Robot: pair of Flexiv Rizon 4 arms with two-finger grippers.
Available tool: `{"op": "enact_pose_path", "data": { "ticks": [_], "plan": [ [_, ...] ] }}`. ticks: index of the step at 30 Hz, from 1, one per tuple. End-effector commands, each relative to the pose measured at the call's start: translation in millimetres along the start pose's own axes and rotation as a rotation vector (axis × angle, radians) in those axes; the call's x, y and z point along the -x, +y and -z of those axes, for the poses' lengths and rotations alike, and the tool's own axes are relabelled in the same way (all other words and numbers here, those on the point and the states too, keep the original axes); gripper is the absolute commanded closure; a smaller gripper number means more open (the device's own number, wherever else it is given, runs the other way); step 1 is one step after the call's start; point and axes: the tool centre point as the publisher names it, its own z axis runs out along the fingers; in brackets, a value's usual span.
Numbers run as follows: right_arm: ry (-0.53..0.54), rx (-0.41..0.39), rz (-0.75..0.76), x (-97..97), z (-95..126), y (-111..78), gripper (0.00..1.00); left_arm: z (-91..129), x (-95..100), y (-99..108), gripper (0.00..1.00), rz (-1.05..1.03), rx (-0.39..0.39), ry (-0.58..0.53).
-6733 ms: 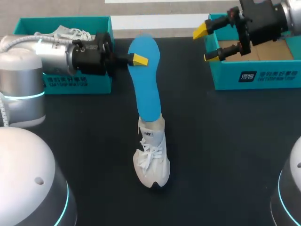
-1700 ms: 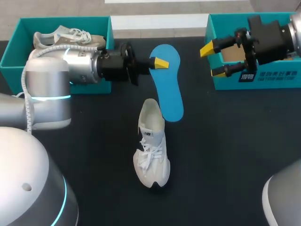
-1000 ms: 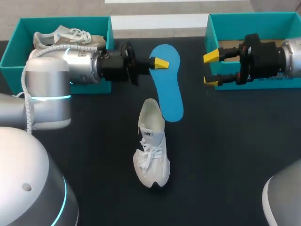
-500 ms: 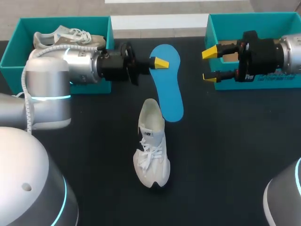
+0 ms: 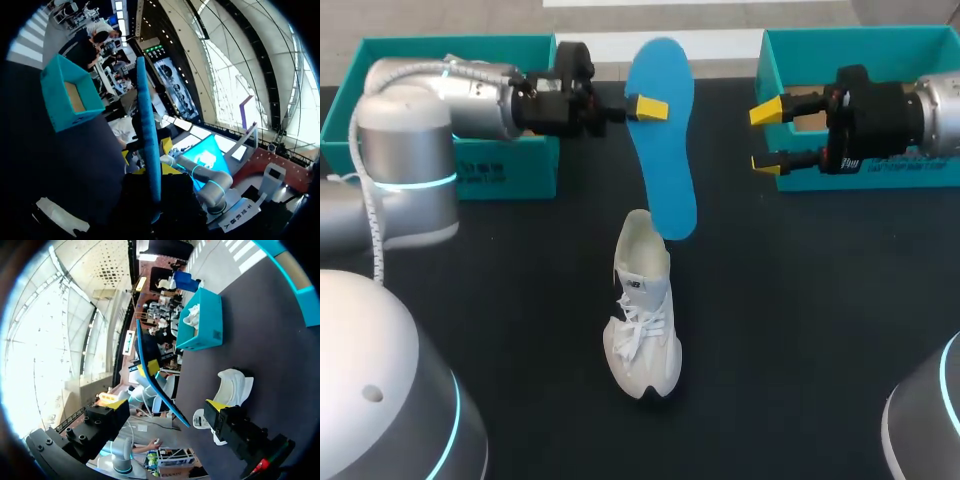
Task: Take the shoe out of the shoebox, open the shoe tongue, remove and reinsert the insole, then place the shoe into the shoebox
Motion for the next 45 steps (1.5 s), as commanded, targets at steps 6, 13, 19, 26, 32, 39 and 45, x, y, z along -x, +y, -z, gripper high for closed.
{"op": "enact_pose_path", "data": {
  "ticks": [6,13,19,26,32,39,45],
  "plan": [
    [-0.001,-0.001,-0.001,0.3,-2,1.6,0.00,15,-7.9,6,1.00,-1.118,0.116,-0.249],
    [-0.001,-0.001,-0.001,0.3,-2,1.6,0.00,20,-15.6,1,1.00,-1.224,0.034,-0.247],
    [-0.001,-0.001,-0.001,0.3,-2,1.6,0.00,20,-15.6,1,1.00,-1.224,0.034,-0.247],
    [-0.001,-0.001,-0.001,0.3,-2,1.6,0.00,20,-15.6,1,1.00,-1.224,0.034,-0.247],
    [-0.001,-0.001,-0.001,0.3,-2,1.6,0.00,26,-11.9,-1,1.00,-1.443,0.085,-0.275],
    [-0.001,-0.001,-0.001,0.3,-2,1.6,0.00,37,-1.4,-2,1.00,-1.815,0.114,-0.265],
    [-0.001,-0.001,-0.001,0.3,-2,1.6,0.00,36,1.5,-6,1.00,-2.146,0.137,-0.338]
  ]
}}
